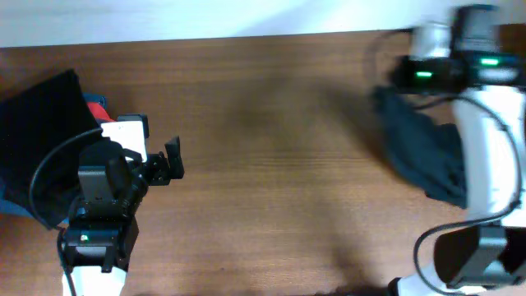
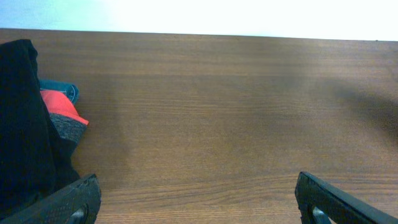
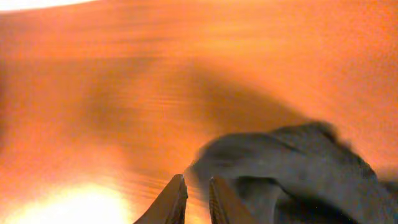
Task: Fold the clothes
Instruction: 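Drag the black t-shirt with the right gripper to the table center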
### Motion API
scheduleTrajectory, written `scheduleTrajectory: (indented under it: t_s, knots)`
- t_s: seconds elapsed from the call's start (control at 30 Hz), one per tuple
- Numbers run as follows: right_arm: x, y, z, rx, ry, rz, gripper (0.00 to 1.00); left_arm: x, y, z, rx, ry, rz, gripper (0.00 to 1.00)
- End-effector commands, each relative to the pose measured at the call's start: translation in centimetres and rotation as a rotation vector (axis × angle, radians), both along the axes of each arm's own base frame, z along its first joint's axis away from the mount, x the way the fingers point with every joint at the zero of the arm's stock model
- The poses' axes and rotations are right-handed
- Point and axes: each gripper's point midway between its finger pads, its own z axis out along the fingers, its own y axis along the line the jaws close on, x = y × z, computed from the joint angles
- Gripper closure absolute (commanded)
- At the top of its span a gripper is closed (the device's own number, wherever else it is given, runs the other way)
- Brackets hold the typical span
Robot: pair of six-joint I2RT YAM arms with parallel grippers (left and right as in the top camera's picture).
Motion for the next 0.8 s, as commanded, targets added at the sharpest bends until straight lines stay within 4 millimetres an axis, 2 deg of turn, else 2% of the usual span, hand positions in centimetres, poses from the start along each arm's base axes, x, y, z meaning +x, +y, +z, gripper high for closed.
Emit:
scheduleTrajectory:
  t_s: [0.0,0.03,0.07,0.1,0.2,0.23,0.27,0.37,0.47,0.5,0.6,0.67,0.77]
  knots:
    - [-1.0,10.1,1.1,-0.006,-0.079,0.298,0.81,0.2,-0.4,1.3,-0.013,-0.029,-0.014,0.01]
    - [-1.5,12.0,0.9,-0.019,-0.090,0.355,0.81,0.2,-0.4,1.3,-0.013,-0.028,-0.015,0.01]
    - [-2.2,14.9,0.1,-0.089,-0.098,0.420,0.76,0.2,-0.4,1.3,-0.013,-0.028,-0.015,0.01]
    - [-2.2,15.1,-0.2,-0.137,-0.099,0.410,0.76,0.2,-0.4,1.3,-0.013,-0.028,-0.014,0.01]
    - [-1.7,13.3,-0.5,-0.273,-0.099,0.299,0.77,0.2,-0.4,1.3,-0.013,-0.029,-0.014,0.01]
    - [-1.3,11.2,-0.7,-0.319,-0.076,0.201,0.77,0.2,-0.4,1.3,-0.013,-0.028,-0.014,0.01]
    - [-1.3,10.4,-0.9,-0.327,-0.063,0.176,0.76,0.2,-0.4,1.3,-0.013,-0.028,-0.014,0.01]
    - [-1.5,7.1,-1.7,-0.337,0.006,0.105,0.71,0.3,-0.4,1.2,-0.013,-0.026,-0.015,0.01]
    - [-2.0,4.2,-2.9,-0.348,0.083,0.056,0.57,0.5,-0.4,0.7,-0.013,-0.010,-0.015,0.01]
    - [-2.3,3.6,-3.5,-0.341,0.108,0.052,0.53,0.6,-0.5,0.5,-0.013,-0.002,-0.015,0.01]
    - [-3.2,3.3,-5.1,-0.336,0.160,0.093,0.53,1.0,-0.5,-0.4,-0.014,0.027,-0.018,0.01]
    - [-3.8,3.4,-6.8,-0.343,0.191,0.127,0.46,1.3,-0.6,-1.2,-0.015,0.052,-0.021,0.01]
    - [-3.3,3.5,-9.2,-0.350,0.187,0.134,0.43,1.7,-1.0,-2.3,-0.024,0.086,-0.037,0.00]
